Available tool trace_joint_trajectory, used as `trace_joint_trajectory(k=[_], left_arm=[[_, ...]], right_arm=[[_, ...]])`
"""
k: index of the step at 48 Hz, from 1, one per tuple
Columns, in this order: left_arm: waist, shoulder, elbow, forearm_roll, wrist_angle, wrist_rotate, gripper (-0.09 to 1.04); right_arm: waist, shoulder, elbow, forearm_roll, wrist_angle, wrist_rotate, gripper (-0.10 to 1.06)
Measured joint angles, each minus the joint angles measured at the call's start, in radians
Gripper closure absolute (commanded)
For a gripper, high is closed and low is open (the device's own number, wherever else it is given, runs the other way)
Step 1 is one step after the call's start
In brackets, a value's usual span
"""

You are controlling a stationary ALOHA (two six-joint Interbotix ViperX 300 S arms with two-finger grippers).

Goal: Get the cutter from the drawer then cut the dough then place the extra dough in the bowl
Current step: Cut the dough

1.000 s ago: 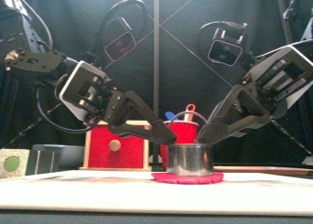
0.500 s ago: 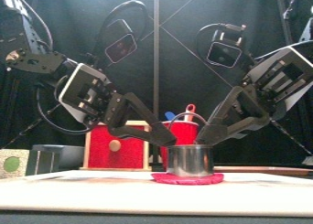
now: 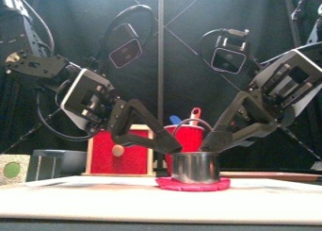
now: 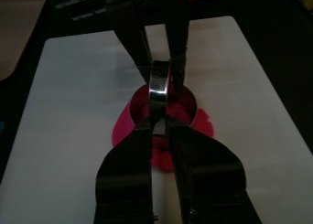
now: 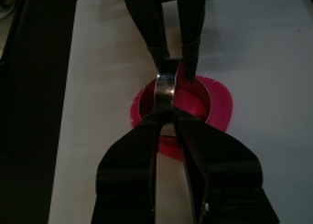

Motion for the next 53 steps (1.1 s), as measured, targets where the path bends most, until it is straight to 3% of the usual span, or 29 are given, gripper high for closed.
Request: trace_joint_trajectory(k=[15, 53], left_arm=[[0.0, 0.0, -0.008, 0.0, 0.032, 0.0, 0.53], [0.0, 0.0, -0.014, 0.002, 0.074, 0.002, 0.53]], right_arm=[[-0.002, -0.002, -0.006, 0.009, 0.081, 0.0, 0.46], [-0.002, -0.002, -0.008, 0.009, 0.103, 0.0, 0.46]])
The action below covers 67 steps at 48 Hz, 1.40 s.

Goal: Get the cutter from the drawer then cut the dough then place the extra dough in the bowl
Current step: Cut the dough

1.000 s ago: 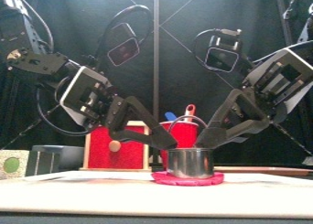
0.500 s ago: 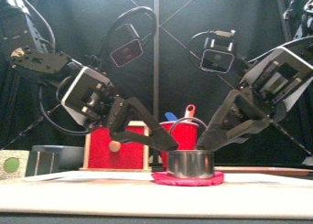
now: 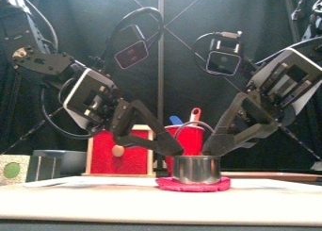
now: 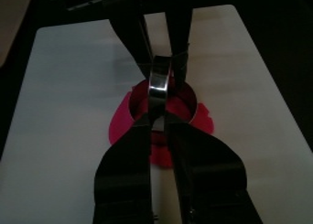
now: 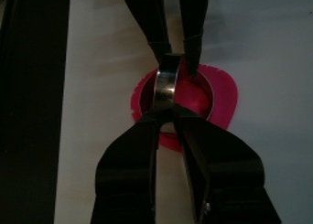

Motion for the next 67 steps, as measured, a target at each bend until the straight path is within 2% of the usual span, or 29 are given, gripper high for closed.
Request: trace_joint_trajectory(k=[53, 67], left_arm=[[0.0, 0.0, -0.005, -0.002, 0.025, 0.0, 0.53], [0.002, -0.008, -0.018, 0.0, 0.037, 0.0, 0.46]], right_arm=[[-0.003, 0.008, -0.011, 0.0, 0.017, 0.0, 0.46], [0.002, 0.009, -0.055, -0.014, 0.092, 0.0, 0.42]])
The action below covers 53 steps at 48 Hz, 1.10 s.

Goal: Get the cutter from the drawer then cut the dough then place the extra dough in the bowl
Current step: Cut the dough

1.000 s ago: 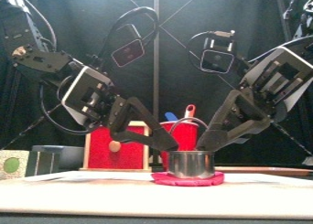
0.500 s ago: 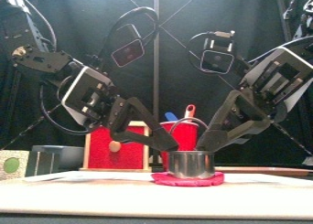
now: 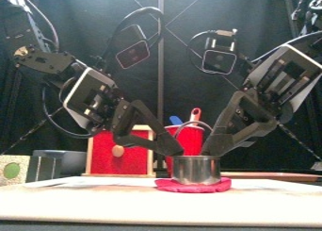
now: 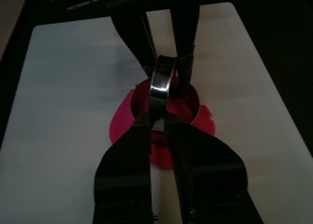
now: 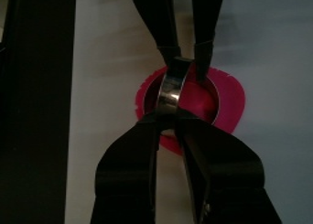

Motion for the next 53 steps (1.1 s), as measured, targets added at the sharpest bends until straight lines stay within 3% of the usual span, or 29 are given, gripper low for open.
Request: trace_joint_trajectory(k=[20, 41, 53], left_arm=[[-0.002, -0.009, -0.008, 0.003, 0.006, 0.006, 0.21], [0.002, -0.084, 0.017, 0.003, 0.014, 0.005, 0.2], [0.018, -0.123, 0.023, 0.023, -0.012, 0.011, 0.2]], right_arm=[[-0.002, -0.018, -0.005, 0.002, 0.003, 0.015, 0.19], [0.006, -0.094, 0.002, -0.003, 0.021, 0.021, 0.18], [-0.002, -0.103, -0.005, -0.043, 0.021, 0.014, 0.18]])
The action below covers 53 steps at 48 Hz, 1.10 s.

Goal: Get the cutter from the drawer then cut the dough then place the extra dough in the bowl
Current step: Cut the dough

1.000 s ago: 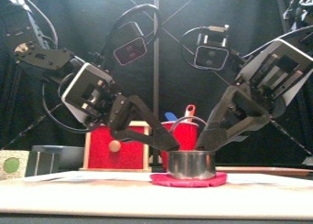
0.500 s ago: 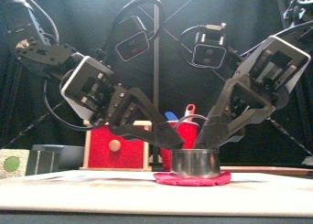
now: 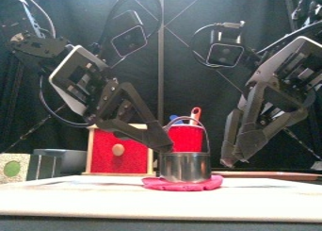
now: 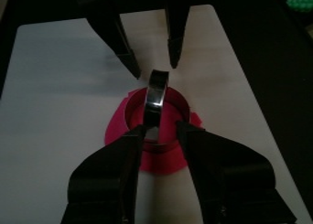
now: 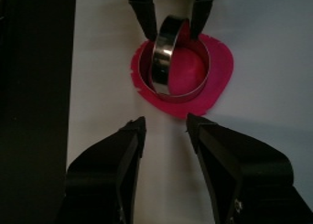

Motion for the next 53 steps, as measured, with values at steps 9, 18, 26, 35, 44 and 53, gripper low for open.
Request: trace_joint_trajectory(k=[9, 18, 26, 35, 44, 53], left_arm=[[0.002, -0.005, -0.006, 0.006, -0.028, 0.038, 0.2], [0.002, -0.02, 0.012, 0.006, -0.028, 0.064, 0.2], [0.003, -0.075, 0.051, 0.006, -0.028, 0.091, 0.2], [0.003, -0.141, 0.112, -0.008, -0.028, 0.094, 0.2], [0.006, -0.132, 0.129, -0.038, -0.032, 0.1, 0.21], [0.009, -0.046, 0.103, -0.043, -0.049, 0.1, 0.24]], right_arm=[[-0.012, 0.0, -0.012, -0.018, 0.002, 0.0, 0.18], [-0.023, 0.0, -0.021, -0.031, 0.008, 0.0, 0.18], [-0.032, 0.0, -0.028, -0.04, 0.012, 0.0, 0.18], [-0.035, 0.0, -0.031, -0.041, 0.017, 0.002, 0.18], [-0.037, 0.0, -0.051, -0.041, 0.041, 0.002, 0.18], [-0.037, -0.009, -0.077, -0.041, 0.114, 0.002, 0.18]])
